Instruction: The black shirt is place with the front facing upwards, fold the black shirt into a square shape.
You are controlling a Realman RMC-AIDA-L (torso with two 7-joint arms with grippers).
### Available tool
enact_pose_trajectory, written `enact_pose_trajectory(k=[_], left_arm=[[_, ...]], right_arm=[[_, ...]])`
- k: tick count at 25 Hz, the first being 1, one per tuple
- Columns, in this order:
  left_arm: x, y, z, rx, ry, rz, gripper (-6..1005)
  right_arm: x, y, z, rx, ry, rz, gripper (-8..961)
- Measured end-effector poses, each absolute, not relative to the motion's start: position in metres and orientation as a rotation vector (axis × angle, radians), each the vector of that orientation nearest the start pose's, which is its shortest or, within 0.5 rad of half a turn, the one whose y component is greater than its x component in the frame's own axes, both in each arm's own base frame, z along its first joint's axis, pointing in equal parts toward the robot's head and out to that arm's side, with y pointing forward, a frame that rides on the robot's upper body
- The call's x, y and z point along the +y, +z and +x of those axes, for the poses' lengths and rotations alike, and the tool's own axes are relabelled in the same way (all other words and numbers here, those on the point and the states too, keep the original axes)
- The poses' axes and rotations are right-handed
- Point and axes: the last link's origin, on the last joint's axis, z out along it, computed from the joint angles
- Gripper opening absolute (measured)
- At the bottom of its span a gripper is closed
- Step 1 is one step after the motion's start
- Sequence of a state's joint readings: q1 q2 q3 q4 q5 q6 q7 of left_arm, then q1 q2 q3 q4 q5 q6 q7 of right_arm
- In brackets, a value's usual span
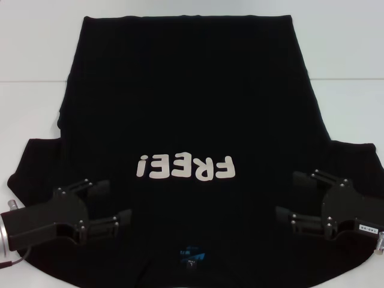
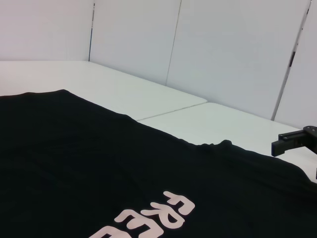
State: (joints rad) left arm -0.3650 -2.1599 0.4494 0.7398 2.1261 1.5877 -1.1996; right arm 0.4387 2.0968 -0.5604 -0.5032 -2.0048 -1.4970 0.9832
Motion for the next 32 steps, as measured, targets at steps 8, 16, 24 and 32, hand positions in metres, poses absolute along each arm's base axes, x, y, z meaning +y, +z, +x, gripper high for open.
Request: enact_pose_trajectory(k=[8,16,24,32], left_arm=[[0.279,0.004,-0.316,-0.646,-0.647,-2.540,864],[0.290,0.030,-0.313,-1.167,-0.834,-2.391,853],[0.294,0.082,-0.340,-1.833,-0.847,-1.983,843],[0.294,0.100,-0.377,-1.952,-0.802,-1.639,832]], right_arm=[[0.296,-0.021,0.305,0.445,0.679,-2.596,927],[0.295,-0.020,0.306,0.463,0.681,-2.593,927],[0.295,-0.020,0.307,0.471,0.677,-2.590,926],[0.295,-0.021,0.307,0.474,0.670,-2.588,926]])
